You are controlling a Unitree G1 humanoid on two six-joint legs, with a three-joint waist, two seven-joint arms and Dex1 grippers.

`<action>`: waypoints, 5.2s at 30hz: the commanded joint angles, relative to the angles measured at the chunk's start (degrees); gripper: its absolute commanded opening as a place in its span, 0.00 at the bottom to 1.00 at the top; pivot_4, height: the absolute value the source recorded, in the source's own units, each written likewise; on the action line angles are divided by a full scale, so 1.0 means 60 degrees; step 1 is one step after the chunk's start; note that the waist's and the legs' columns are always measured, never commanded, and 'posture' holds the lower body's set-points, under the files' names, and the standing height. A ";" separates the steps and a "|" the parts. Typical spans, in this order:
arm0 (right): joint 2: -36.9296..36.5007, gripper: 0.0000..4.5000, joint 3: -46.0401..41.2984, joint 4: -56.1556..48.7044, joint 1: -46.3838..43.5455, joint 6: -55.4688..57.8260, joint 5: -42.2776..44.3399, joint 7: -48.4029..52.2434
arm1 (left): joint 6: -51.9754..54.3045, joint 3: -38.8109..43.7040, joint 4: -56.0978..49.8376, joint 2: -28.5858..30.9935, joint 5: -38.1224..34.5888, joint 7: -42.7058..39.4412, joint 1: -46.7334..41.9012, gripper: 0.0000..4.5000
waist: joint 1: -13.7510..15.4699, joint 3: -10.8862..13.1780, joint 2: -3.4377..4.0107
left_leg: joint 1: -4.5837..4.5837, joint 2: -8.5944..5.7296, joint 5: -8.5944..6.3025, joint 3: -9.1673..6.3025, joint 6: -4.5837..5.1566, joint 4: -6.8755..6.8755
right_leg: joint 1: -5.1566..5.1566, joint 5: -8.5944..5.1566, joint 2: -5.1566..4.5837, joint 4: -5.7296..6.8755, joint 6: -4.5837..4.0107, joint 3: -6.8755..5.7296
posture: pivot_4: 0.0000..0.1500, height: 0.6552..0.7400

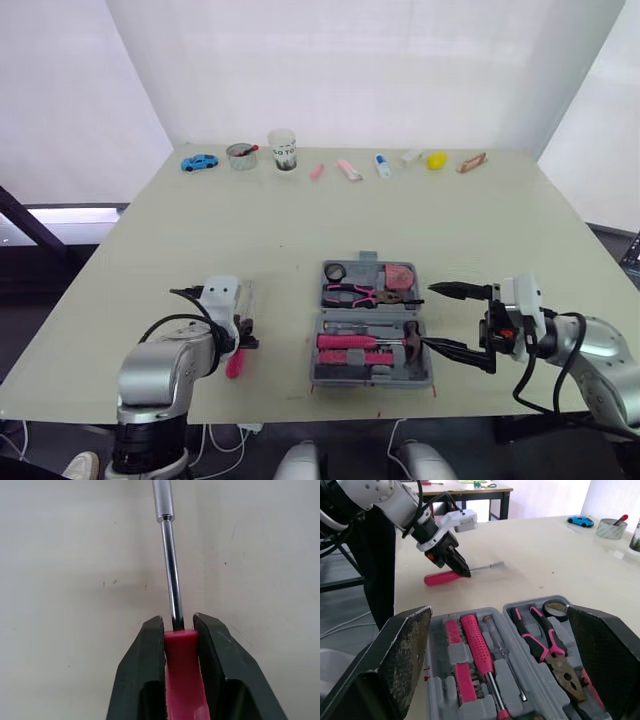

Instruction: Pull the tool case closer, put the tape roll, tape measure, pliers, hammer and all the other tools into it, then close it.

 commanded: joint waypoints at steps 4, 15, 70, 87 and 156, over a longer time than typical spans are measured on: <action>-0.0038 1.00 -0.0233 -0.0424 0.0097 -0.0190 0.0082 -0.0116 | -0.0971 -0.0178 -0.0253 0.0027 0.0297 0.0110 0.0240 0.94 | -0.0008 0.0000 0.0000 | -0.0001 0.0000 0.0000 0.0001 0.0000 -0.0003 | -0.0001 0.0000 -0.0002 -0.0003 0.0000 0.0001 | 1.00 1.00; -0.0076 1.00 -0.0244 -0.0531 0.0181 -0.0135 0.0088 -0.0262 | -0.5630 -0.0834 -0.0192 -0.1246 0.0835 0.0053 0.3104 0.98 | -0.0005 -0.0007 0.0010 | 0.0002 0.0012 -0.0001 0.0010 0.0000 -0.0011 | 0.0000 -0.0006 -0.0025 -0.0011 -0.0010 0.0010 | 1.00 1.00; 0.0065 1.00 -0.0455 -0.0091 -0.0102 -0.0343 0.0212 -0.0249 | -0.8073 -0.2195 0.0675 0.3387 -0.0560 -0.6807 0.0096 0.13 | 0.0038 -0.0024 0.0052 | -0.0038 0.0008 -0.0002 0.0009 0.0004 -0.0051 | -0.0014 -0.0012 0.0003 -0.0090 -0.0018 -0.0020 | 1.00 1.00; -0.0075 1.00 -0.1591 -0.0313 0.1471 -0.0694 0.0191 -0.0445 | -0.9890 -0.6007 0.3488 0.2039 0.0680 -1.0500 -0.3629 0.13 | 0.0009 -0.0023 0.0053 | -0.0046 0.0008 -0.0002 0.0034 0.0005 -0.0053 | -0.0014 -0.0005 0.0035 -0.0096 0.0001 -0.0010 | 1.00 1.00; -0.0688 1.00 -0.1800 0.0504 0.2187 -0.1483 0.0049 0.1035 | -0.5496 -0.7752 0.1092 0.1876 0.1586 -0.9460 -0.2829 0.84 | 0.0044 -0.0029 0.0075 | -0.0025 0.0007 -0.0002 0.0012 0.0007 -0.0023 | 0.0004 -0.0002 0.0041 -0.0079 0.0007 0.0018 | 1.00 1.00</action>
